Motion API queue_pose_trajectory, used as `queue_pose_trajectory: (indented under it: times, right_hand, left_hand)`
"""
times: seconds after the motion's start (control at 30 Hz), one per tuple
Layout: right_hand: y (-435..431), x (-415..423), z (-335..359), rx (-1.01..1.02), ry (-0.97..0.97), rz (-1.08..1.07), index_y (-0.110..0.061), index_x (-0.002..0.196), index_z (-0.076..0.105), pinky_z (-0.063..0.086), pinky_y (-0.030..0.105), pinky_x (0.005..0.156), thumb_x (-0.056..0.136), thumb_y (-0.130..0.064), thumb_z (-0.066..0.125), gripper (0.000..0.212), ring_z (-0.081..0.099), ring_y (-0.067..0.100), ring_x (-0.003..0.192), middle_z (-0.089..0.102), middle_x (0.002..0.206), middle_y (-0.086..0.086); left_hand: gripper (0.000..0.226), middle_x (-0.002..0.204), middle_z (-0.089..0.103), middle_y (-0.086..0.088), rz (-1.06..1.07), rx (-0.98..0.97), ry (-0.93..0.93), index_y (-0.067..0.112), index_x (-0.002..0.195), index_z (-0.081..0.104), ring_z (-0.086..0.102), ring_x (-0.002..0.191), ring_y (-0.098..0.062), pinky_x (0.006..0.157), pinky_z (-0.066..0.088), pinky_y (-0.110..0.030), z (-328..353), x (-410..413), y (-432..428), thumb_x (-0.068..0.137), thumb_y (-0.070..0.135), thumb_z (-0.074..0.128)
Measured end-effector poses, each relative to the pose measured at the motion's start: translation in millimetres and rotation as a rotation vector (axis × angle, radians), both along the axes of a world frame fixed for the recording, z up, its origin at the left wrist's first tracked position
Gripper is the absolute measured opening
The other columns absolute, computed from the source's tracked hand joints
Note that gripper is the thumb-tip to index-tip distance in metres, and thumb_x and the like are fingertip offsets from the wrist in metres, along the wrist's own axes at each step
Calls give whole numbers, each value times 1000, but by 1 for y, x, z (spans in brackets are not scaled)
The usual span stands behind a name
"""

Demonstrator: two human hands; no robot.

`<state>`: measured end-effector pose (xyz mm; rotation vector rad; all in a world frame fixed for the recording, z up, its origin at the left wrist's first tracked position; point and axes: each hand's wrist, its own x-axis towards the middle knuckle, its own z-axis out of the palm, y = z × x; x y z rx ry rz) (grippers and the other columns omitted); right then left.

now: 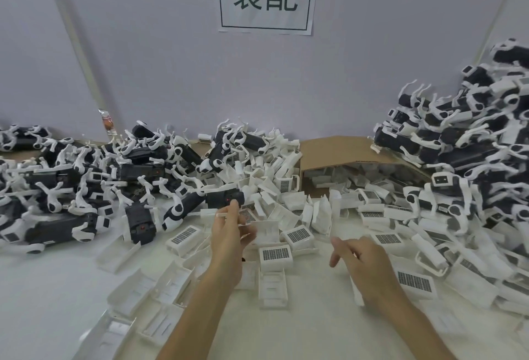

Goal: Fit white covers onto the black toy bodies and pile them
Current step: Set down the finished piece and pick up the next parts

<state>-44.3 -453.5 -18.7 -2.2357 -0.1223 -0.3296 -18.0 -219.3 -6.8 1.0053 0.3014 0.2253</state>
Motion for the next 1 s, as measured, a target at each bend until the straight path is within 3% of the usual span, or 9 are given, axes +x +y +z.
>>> queue_pose_trajectory:
  times: [0.07,0.2,0.27,0.33,0.43,0.53,0.7,0.9,1.0]
  right_hand:
    - [1,1,0,-18,-37,-10,-21,44,50,33,16,64,99,-34,57,58,51,5,62,44,46,-6]
    - [3,-1,3,63,52,2,-14,46,41,39,33,63,99,-34,58,58,42,12,47,45,46,-1]
    - [6,-3,8,156,93,45,-16,43,43,39,33,62,97,-38,59,60,43,13,45,45,45,1]
    - [8,-6,15,316,131,95,-16,46,50,37,21,54,92,-50,62,59,42,12,45,46,48,1]
    - [6,-8,22,629,251,156,-15,74,71,31,20,41,89,-58,58,48,40,12,44,55,62,3]
    - [4,-9,24,835,337,225,-22,98,76,28,20,40,91,-57,52,43,37,13,41,67,83,8]
    - [5,-12,24,957,348,230,-20,78,78,35,25,38,80,-49,62,33,38,13,41,65,81,3]
    - [5,-15,29,957,326,286,-20,67,69,25,27,46,76,-38,75,21,34,11,40,53,65,0]
    - [4,-16,28,934,311,321,-19,70,66,24,29,49,73,-43,72,25,37,12,42,51,68,6]
  left_hand:
    - [22,66,43,1,29,25,-6,17,87,50,47,50,-13,60,46,-28,4,-2,-2,107,28,46]
    - [32,62,38,2,-8,187,-120,15,78,46,43,52,-14,58,41,-27,9,-12,-12,108,21,35]
    - [37,61,41,4,-73,284,-228,13,76,45,44,55,-15,58,41,-25,8,-18,-20,110,24,33]
    - [38,61,44,5,-194,285,-310,16,73,48,46,56,-15,58,43,-24,9,-25,-29,108,26,36]
    - [39,61,46,2,-416,230,-372,25,63,54,48,57,-18,57,45,-25,9,-32,-39,101,35,50]
    - [36,61,50,1,-589,346,-400,27,65,54,52,59,-18,62,47,-26,7,-36,-45,97,39,45]
    - [37,67,55,0,-689,481,-362,24,72,64,52,61,-15,64,47,-29,7,-42,-50,97,40,43]
    - [18,58,41,6,-517,468,-315,27,83,70,42,55,-13,56,41,-22,11,-40,-44,89,33,54]
    - [21,67,53,4,-493,419,-269,25,90,75,51,59,-12,59,45,-25,11,-37,-42,100,25,57]
